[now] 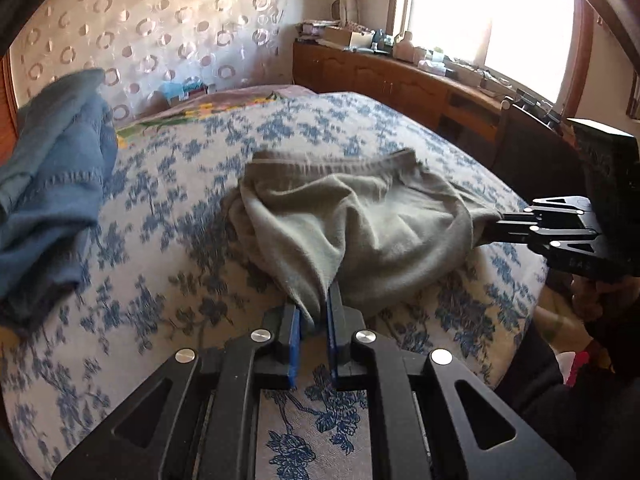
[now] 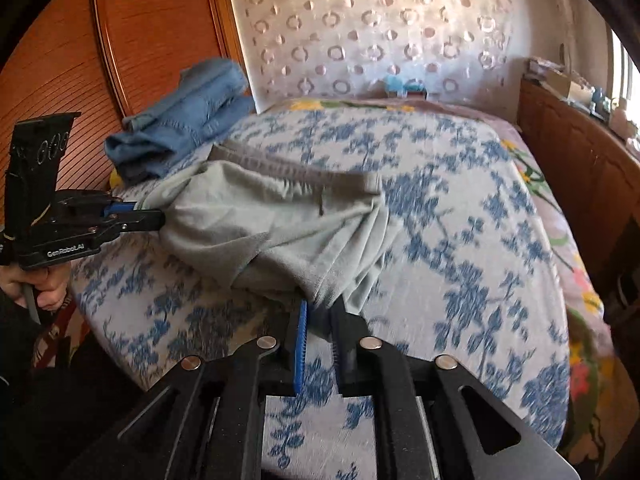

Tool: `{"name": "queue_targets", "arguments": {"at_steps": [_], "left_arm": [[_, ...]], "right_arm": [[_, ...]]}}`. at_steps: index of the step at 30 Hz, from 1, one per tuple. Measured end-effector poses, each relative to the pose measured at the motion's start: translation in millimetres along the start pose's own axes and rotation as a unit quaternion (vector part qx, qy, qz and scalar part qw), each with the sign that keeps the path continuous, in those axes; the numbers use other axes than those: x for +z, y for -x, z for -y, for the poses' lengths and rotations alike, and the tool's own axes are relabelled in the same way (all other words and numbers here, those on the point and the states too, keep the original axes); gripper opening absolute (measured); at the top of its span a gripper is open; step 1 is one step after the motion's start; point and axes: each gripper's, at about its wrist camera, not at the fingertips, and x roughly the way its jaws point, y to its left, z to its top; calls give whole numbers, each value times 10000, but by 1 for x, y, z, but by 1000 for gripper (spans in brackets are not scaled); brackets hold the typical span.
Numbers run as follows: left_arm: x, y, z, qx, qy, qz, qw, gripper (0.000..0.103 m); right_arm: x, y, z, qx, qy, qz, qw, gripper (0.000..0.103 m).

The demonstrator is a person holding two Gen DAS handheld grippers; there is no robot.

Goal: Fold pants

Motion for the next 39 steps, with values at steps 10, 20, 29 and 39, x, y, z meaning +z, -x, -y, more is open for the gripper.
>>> {"name": "queue_targets", "arguments": {"at_steps": [10,20,29,39], "left_arm": [[-9,-7,0,57,72,15,10000,12],[-12,-7,-1,5,137,104,9999,12],[-13,-7,-1,-7,140,120,9998,12],[-14,-6,-2,12,167,173,9997,13]], "right_arm": [[-5,29,-8,-107,-75,263,9996,20],[-9,9,-18,-2,0,23,10000,20],[-1,-8,-10,-22,-104,-90,9999,20],[-4,7,-8,25,-87,152,9998,3]]}}
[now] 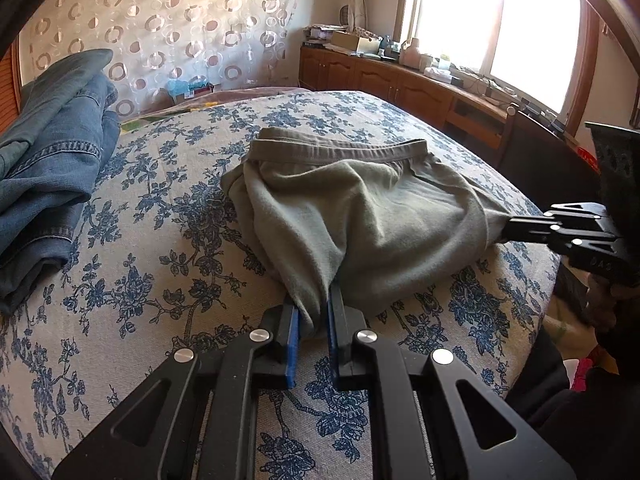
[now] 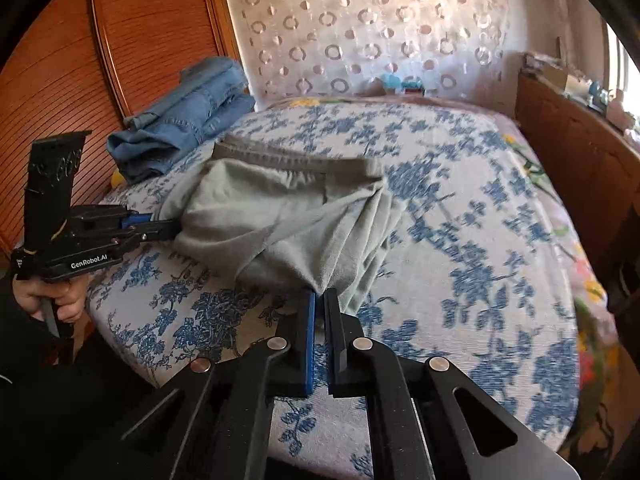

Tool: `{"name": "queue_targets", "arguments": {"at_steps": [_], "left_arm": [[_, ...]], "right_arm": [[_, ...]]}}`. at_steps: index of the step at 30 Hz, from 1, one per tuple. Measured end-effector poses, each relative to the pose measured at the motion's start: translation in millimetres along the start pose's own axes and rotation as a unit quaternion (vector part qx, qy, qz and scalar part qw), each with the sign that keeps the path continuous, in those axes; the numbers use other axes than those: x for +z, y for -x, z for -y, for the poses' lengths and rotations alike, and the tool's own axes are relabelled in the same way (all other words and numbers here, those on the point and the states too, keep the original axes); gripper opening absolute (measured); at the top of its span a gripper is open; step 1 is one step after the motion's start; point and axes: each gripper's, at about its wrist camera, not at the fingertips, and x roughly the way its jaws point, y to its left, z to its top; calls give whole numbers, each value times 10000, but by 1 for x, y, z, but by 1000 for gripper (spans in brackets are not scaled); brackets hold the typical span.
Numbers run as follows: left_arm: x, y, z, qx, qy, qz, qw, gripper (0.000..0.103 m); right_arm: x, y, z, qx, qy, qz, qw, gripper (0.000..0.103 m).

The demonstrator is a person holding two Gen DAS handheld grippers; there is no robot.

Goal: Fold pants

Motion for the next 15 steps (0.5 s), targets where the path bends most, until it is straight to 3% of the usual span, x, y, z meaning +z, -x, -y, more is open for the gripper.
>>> {"name": "queue_targets", "arguments": {"at_steps": [10,15], "left_arm": [[-1,1,3,194,-27,4,9998,12],[0,3,5,161,-24,-9,9999,12]], "right_arm": [[-10,21,9,-497,-92,134,9986,2],[-14,15,9,-325,-172,-35,9993,2]]}}
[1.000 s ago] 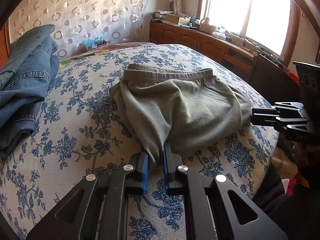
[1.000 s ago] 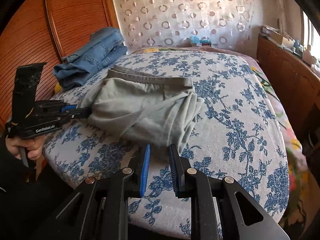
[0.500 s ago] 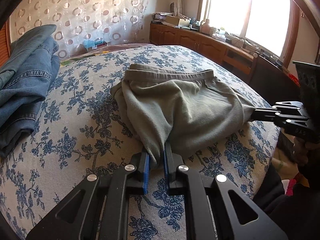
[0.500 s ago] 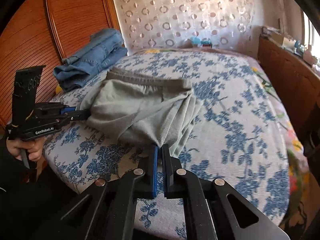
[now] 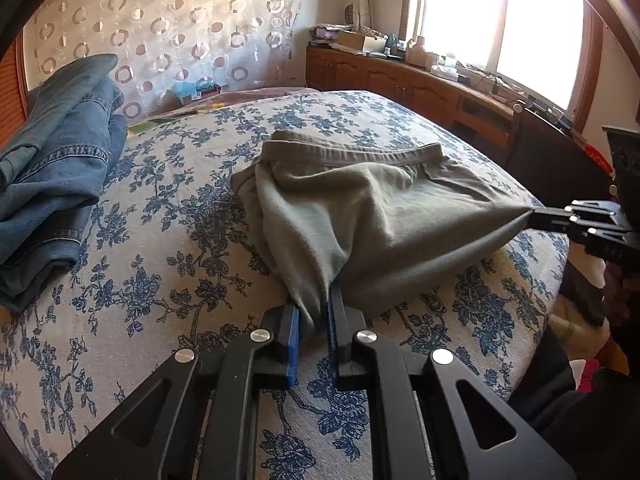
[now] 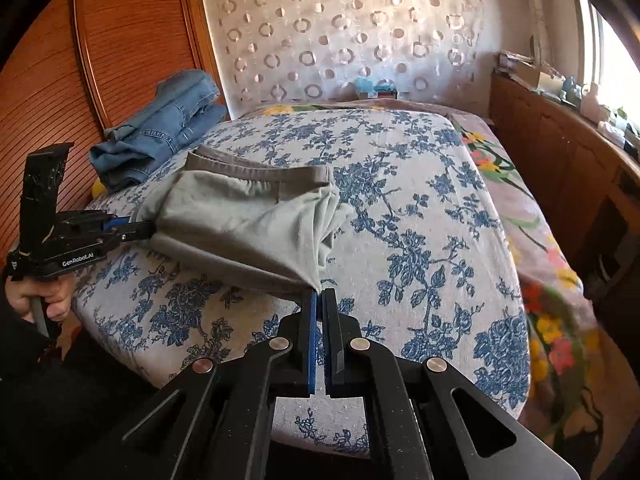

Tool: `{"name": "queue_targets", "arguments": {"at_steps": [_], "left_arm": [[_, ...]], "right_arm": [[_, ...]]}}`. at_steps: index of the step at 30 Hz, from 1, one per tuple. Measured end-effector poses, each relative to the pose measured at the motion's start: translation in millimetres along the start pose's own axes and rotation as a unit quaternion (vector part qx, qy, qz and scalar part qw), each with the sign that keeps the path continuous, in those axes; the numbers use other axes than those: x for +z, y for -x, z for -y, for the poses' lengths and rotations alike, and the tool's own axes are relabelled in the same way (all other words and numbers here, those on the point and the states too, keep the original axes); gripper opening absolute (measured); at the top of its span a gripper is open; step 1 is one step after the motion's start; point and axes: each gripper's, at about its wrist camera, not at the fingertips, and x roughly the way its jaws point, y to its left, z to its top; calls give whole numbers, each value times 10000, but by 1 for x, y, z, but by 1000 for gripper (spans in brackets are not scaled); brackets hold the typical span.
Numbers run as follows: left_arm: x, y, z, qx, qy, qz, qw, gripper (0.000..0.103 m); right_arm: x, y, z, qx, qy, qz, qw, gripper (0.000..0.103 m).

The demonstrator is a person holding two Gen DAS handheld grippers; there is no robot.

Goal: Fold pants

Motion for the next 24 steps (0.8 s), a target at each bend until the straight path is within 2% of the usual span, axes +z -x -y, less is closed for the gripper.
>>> {"name": "queue_targets", "arguments": {"at_steps": [5,8,11,12,14,15,16,18,23,24], "left_arm": [[3,8,-2,-137,121,37,9998,14],[8,15,-2,-86,129,106,9998,22],[14,21,-3,15,58,202,9998,40],[17,23,-5,40,41,256,9997,48],[23,25,-9,40,50,308,9995,55],[26,25,-11,40,65,324,9994,64],[29,24,-12,39,73,334,9994,67],[38,20,-16,60,63,382,9992,67],[59,3,-28,116,41,375,9992,67],[62,-1,-30,113,17,339,9994,61]], "right_arm": [[5,7,2,152,-31,90,9998,3],[10,13,10,-19,-58,225,9997,6],[15,17,16,-59,-119,316,9994,11],[18,16,17,-100,-120,329,9993,15],[23,15,17,-128,-113,359,9992,24],[26,13,17,-103,-109,391,9991,29],[29,10,16,-66,-98,409,9991,32],[36,3,15,-8,-65,430,9991,37],[54,-30,12,108,107,316,9994,37],[58,-37,12,113,141,276,9995,37]]}}
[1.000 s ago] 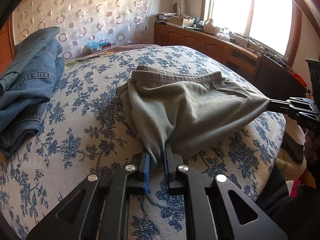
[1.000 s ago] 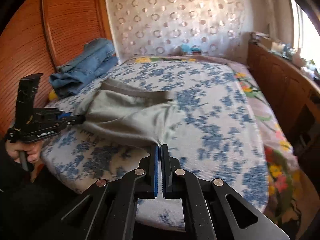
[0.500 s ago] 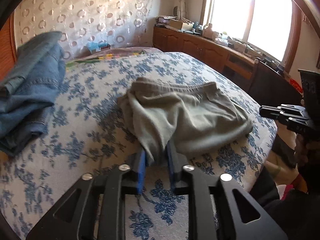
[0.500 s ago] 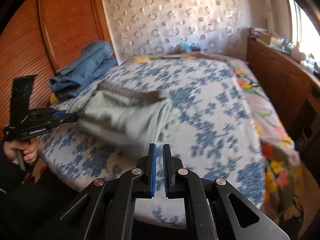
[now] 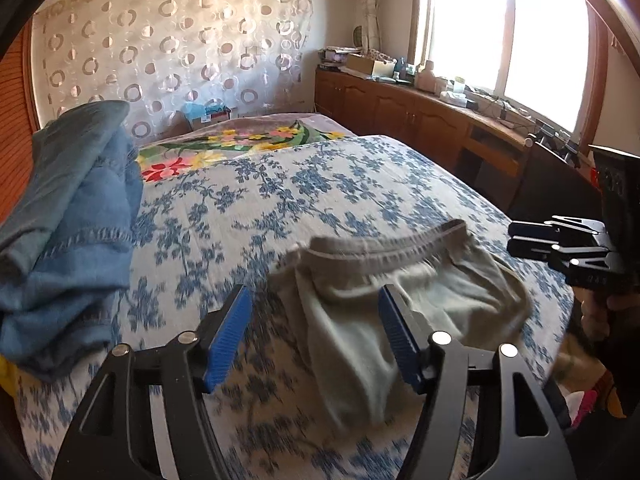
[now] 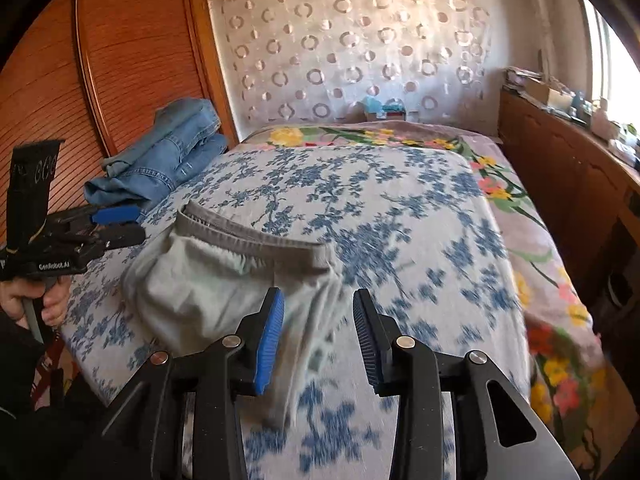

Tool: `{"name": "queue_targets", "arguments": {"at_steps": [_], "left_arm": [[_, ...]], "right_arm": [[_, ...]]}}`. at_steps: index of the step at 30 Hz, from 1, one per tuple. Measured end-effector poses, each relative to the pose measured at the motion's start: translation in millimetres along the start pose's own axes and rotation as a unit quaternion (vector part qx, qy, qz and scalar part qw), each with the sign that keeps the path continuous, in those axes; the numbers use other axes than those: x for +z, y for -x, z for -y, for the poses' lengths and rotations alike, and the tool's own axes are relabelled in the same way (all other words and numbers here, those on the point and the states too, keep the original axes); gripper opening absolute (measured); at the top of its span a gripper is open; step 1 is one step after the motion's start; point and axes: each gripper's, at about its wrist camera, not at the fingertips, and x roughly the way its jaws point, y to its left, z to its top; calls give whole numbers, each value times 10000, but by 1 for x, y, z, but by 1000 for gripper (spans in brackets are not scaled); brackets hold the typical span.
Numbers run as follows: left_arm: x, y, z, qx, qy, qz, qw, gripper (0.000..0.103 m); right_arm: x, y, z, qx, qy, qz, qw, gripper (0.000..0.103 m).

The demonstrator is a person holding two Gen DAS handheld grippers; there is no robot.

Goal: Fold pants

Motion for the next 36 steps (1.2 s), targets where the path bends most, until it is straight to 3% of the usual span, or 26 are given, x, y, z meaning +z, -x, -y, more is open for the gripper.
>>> {"name": "queue_targets", "arguments": {"at_steps": [8,12,13,15,19,28,29,30,31,32,36], "left_arm": [[12,-38,-7,-214,-313,-451,9983,53],[17,-50,-7,-436,-352,-536,9970,40],[19,-54,-7,-471,-368,-560,9966,36],[21,-58,-7,-562,-393,-606,9958,29],[28,-61,-11,-612,-278,-442,9968,17],[31,-77,-18,-619,-150,-608,9961,18],[31,-75,-18,-606,-147,-601,9962,21],[32,-74,-18,-560,-154,-599,9965,30],[33,-74,-18,-480,-163,-611,9968,46],[34,-73,-19,-369,-169,-625,9972,52],[34,-63,-24,-310,-96,-558,9979,55]], "right_arm": [[22,-45,7,27,187,-415,9990,37],[31,-57,10,77,213,-557,9982,37],[32,-57,11,81,214,-554,9982,34],[36,-58,13,226,223,-521,9981,13],[36,-57,13,101,171,-309,9993,6],[33,-75,11,8,23,-615,9981,6],[32,-75,12,29,-12,-632,9980,7],[33,-74,13,26,-42,-652,9979,8],[34,-73,13,-4,-72,-666,9978,11],[34,-72,13,-44,-89,-669,9977,13],[35,-64,11,-94,-140,-663,9977,21]]}}
